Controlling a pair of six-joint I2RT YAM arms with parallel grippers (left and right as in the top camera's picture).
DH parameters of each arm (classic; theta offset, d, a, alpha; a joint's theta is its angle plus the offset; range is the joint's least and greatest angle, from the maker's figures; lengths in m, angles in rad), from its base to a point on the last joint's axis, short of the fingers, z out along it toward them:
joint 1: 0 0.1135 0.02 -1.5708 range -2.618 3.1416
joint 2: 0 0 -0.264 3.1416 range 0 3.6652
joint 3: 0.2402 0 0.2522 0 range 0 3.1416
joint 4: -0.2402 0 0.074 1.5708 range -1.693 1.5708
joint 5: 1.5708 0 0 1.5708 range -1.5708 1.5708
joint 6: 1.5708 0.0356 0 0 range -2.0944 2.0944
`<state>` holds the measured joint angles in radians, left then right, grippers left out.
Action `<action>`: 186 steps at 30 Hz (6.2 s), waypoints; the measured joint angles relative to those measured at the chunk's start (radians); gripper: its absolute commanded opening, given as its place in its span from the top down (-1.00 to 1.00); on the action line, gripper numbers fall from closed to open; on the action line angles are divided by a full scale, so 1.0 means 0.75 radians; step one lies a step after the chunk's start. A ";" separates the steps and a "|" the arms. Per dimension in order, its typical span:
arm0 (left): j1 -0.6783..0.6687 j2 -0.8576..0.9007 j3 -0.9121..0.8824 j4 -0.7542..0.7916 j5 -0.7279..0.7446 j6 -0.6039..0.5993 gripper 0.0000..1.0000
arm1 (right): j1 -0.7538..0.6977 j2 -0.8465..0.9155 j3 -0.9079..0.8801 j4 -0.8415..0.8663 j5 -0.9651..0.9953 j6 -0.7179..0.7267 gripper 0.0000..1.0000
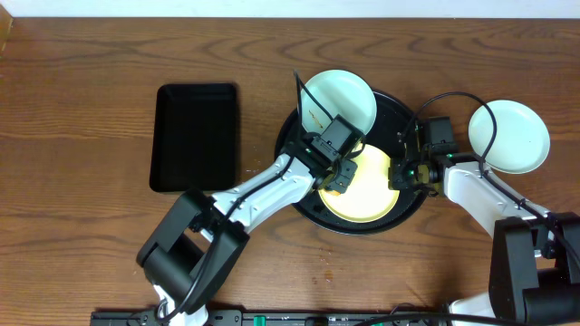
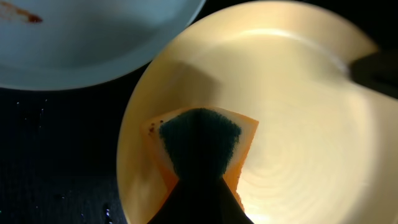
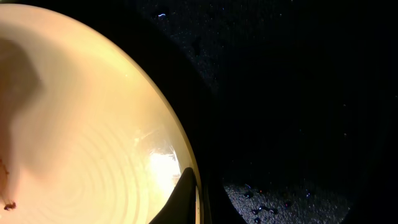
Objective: Clean dirty plates on tray and stack at the side
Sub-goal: 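Scrub the yellow plate with the sponge in the left gripper, then return the sponge to the black tray with the left gripper, then lift the yellow plate off the round tray with the right gripper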
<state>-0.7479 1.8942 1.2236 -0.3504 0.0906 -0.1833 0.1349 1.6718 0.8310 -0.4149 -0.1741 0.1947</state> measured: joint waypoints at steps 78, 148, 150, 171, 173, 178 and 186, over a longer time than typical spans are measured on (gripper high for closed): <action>0.330 -0.425 0.099 0.024 0.340 -0.279 0.85 | 0.000 0.000 0.000 -0.003 -0.003 0.005 0.97; 0.924 0.087 0.015 -0.184 -0.329 0.107 -0.70 | 0.011 -0.350 0.221 -0.290 0.161 -0.114 0.97; 0.924 0.087 0.015 -0.184 -0.329 0.107 -0.70 | 0.039 -0.447 0.250 -0.286 0.225 -0.137 0.97; 0.924 0.087 0.015 -0.184 -0.329 0.107 -0.71 | 0.876 -0.474 0.262 -0.271 1.676 -0.253 0.98; 0.924 0.087 0.015 -0.184 -0.329 0.107 -0.71 | 0.929 -0.433 0.262 -0.241 1.804 -0.274 0.98; 0.924 0.087 0.015 -0.184 -0.329 0.107 -0.71 | 0.975 -0.358 0.262 -0.179 1.984 -0.335 0.98; 0.924 0.087 0.015 -0.184 -0.329 0.107 -0.72 | 0.969 -0.340 0.262 -0.157 2.003 -0.356 0.98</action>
<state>-0.0551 1.9594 1.2346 -0.4885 -0.1558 -0.1032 0.8619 1.4166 1.0279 -0.5323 1.3281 -0.0719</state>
